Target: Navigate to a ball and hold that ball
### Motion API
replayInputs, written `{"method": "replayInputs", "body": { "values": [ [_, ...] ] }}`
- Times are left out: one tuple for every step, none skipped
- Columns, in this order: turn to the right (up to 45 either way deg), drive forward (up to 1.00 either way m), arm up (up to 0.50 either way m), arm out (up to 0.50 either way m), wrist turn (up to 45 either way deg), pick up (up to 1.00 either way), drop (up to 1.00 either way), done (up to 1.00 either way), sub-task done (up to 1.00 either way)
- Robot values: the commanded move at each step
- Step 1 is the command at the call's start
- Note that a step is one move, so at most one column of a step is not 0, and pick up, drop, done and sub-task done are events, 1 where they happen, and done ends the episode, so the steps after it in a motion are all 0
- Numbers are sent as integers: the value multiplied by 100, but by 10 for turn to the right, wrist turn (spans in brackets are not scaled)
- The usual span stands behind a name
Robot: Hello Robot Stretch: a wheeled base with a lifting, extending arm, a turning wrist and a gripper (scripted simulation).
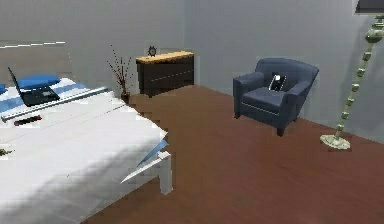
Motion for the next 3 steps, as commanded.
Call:
{"method": "replayInputs", "body": {
  "values": [
    [0, 0, 0, 0, 450, 0, 0, 0, 0],
    [0, 0, 0, 0, 450, 0, 0, 0, 0],
    [0, 0, 0, 0, 450, 0, 0, 0, 0]
  ]
}}
